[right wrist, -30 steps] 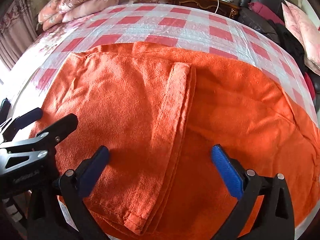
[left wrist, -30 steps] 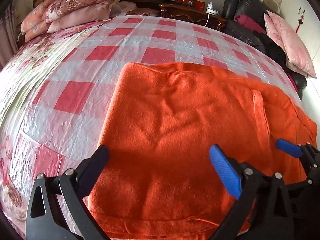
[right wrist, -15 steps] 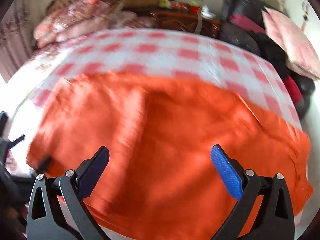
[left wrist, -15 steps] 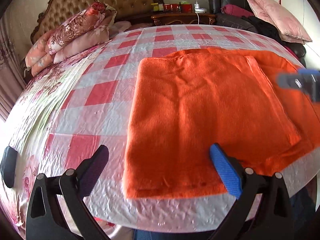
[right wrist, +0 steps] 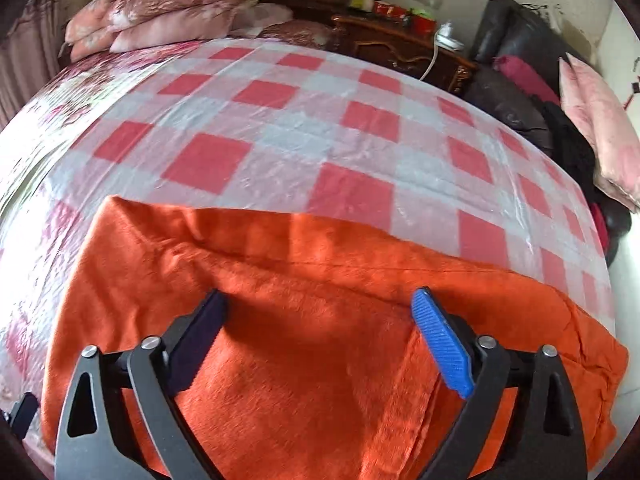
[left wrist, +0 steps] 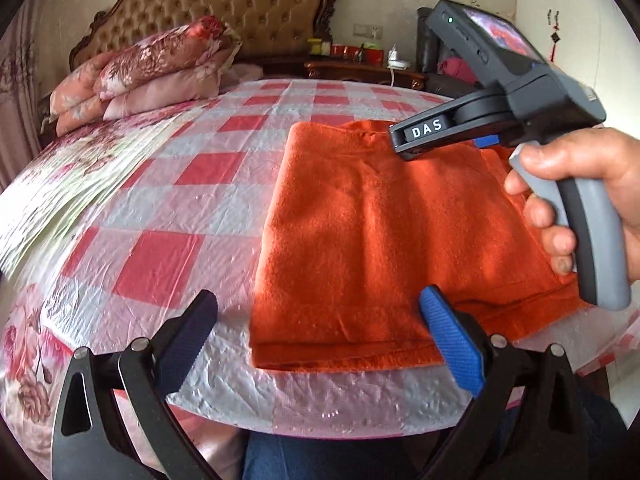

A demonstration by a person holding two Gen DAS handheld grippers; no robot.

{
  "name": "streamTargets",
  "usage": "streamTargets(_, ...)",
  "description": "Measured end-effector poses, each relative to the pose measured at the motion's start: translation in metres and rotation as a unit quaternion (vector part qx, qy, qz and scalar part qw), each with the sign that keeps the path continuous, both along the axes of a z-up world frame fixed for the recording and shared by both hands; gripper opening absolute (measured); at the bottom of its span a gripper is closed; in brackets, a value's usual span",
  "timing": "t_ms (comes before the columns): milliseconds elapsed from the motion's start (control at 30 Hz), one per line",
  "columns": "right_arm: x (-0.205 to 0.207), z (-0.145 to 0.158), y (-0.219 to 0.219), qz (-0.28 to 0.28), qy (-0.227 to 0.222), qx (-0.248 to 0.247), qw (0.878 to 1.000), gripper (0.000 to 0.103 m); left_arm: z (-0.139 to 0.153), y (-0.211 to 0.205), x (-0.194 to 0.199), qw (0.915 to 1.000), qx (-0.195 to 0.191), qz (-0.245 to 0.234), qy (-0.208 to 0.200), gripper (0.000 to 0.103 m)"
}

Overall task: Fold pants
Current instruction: 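Move the left tool to the pants corner and grasp it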

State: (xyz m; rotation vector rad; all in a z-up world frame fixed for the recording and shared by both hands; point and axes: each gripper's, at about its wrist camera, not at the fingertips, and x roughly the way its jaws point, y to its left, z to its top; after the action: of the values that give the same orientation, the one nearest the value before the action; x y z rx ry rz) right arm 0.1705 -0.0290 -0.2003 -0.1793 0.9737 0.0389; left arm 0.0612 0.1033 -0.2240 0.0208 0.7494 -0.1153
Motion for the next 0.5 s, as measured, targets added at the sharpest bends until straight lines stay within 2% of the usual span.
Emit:
streamTargets(67,-0.004,-0.002,-0.002,-0.005,-0.011,0.009,1.0,0.098,-0.002,0.001,-0.002,0.9999,-0.001,-0.01,-0.013,0.101)
streamTargets(167,-0.007,-0.003,0.006,-0.004,-0.031,-0.015,0.999,0.098,-0.003,0.002,-0.005,0.9996,-0.006,-0.021,-0.019,0.101)
streamTargets(300,-0.006,-0.004,0.01,-0.006,-0.041,-0.029,0.999,0.098,-0.001,0.013,-0.01,0.9982,-0.035,-0.046,-0.017,0.098)
streamTargets(367,-0.005,-0.005,0.009,-0.008,-0.039,-0.024,0.999,0.098,0.002,0.026,-0.015,0.994,-0.085,-0.067,-0.015,0.091)
streamTargets(433,-0.004,-0.006,0.006,-0.009,-0.036,-0.013,0.999,0.098,0.005,0.044,-0.014,0.9797,-0.179,-0.09,0.005,0.087)
streamTargets(500,-0.003,-0.006,0.003,-0.01,-0.031,0.0,0.999,0.098,0.004,0.059,-0.009,0.965,-0.245,-0.09,0.024,0.087)
